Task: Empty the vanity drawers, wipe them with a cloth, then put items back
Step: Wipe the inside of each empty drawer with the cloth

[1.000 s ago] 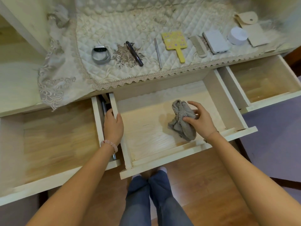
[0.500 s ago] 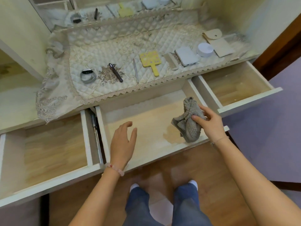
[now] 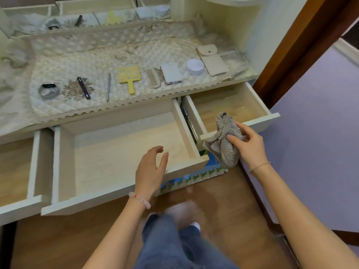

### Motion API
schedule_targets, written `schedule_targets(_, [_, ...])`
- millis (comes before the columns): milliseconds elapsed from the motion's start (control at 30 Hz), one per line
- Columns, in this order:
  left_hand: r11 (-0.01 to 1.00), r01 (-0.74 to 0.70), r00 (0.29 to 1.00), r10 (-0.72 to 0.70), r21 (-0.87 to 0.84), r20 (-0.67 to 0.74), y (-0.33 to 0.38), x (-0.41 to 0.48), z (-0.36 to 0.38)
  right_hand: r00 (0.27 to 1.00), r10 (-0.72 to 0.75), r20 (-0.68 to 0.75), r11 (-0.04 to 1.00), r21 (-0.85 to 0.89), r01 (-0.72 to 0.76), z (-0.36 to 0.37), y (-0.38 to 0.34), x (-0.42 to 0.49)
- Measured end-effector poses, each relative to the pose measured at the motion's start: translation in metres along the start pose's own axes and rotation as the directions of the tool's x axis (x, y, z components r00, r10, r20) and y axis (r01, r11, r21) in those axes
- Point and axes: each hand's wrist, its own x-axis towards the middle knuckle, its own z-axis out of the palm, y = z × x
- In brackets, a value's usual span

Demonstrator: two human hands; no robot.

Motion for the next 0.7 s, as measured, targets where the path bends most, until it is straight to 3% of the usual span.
schedule_targets(267, [0.998, 0.030, 0.999, -0.029, -0.052, 0.019, 0.038, 0.055, 0.060, 1.000, -0.001, -0.015, 0.999, -0.032, 0.000, -0.031, 0.007, 0.057])
schedule_targets(700, [0.883, 0.364, 0.931, -0.338, -0.297, 0.136, 0.060, 0.192, 0.170, 0.997, 0.006, 0.076, 0.991, -0.137, 0.004, -0.049, 0.019, 0.235])
